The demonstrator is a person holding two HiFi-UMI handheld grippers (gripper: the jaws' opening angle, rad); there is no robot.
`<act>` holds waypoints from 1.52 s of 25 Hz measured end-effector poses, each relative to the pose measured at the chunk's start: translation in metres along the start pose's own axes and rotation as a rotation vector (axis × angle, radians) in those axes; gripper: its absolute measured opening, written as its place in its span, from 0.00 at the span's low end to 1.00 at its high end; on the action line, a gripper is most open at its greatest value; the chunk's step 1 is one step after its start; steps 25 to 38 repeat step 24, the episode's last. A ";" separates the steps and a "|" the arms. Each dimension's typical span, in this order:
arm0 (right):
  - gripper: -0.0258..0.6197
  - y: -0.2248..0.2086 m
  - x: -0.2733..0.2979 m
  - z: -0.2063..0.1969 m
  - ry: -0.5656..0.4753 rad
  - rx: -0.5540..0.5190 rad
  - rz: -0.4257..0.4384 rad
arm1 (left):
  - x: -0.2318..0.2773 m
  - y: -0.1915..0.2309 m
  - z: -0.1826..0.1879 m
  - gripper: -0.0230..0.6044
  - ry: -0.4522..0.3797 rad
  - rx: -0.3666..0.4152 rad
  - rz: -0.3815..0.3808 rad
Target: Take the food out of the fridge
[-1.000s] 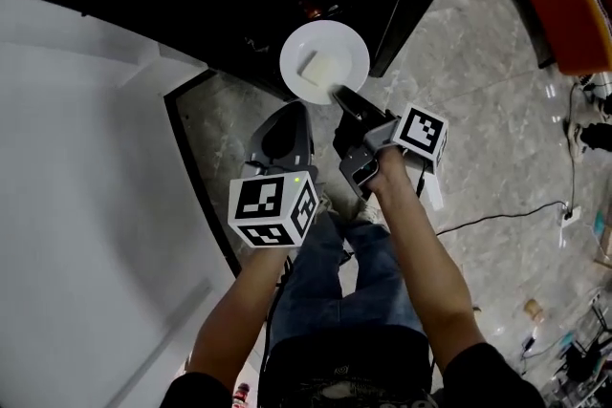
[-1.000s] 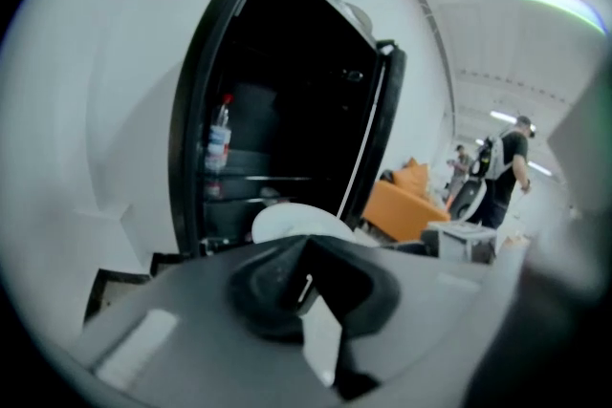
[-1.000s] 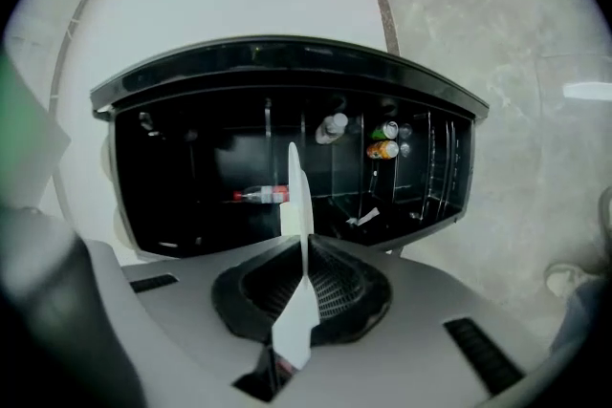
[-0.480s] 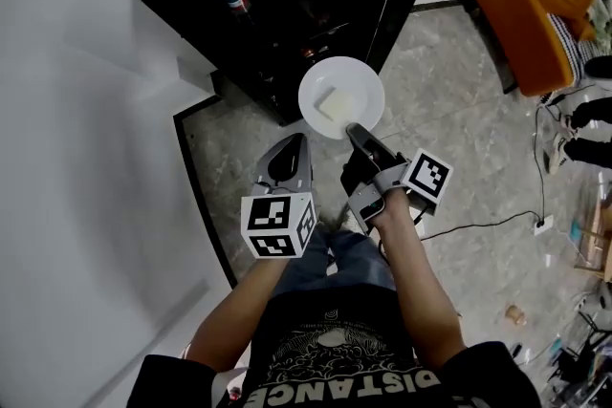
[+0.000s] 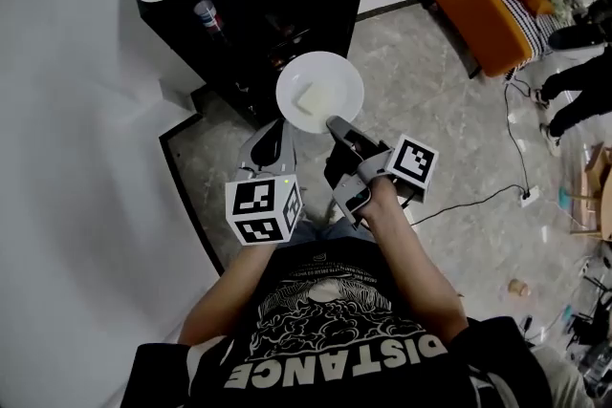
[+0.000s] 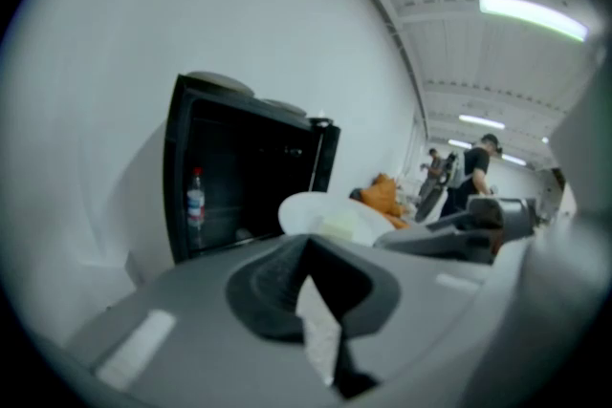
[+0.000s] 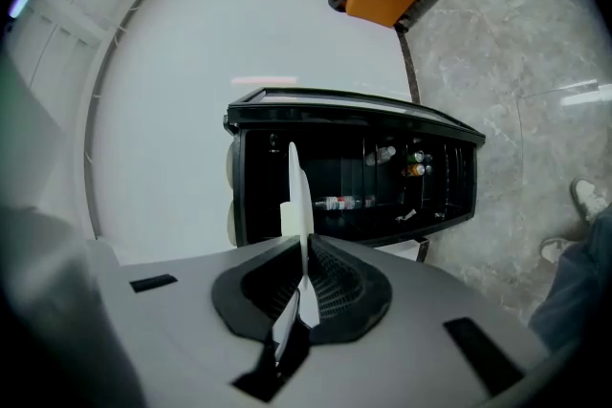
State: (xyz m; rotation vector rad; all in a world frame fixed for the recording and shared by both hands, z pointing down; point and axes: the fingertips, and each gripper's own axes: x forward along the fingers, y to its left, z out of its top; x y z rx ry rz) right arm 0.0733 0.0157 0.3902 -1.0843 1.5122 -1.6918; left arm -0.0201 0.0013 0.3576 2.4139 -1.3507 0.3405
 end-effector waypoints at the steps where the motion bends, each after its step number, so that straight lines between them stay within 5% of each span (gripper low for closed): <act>1: 0.06 0.005 0.000 -0.001 0.002 -0.003 0.007 | -0.002 -0.002 0.003 0.04 -0.002 0.001 0.001; 10: 0.06 0.029 -0.005 -0.001 0.004 -0.007 0.062 | -0.008 -0.021 0.014 0.04 -0.022 0.015 -0.001; 38: 0.06 0.024 0.029 0.001 0.003 0.006 0.052 | 0.012 0.007 0.018 0.04 -0.010 0.006 0.000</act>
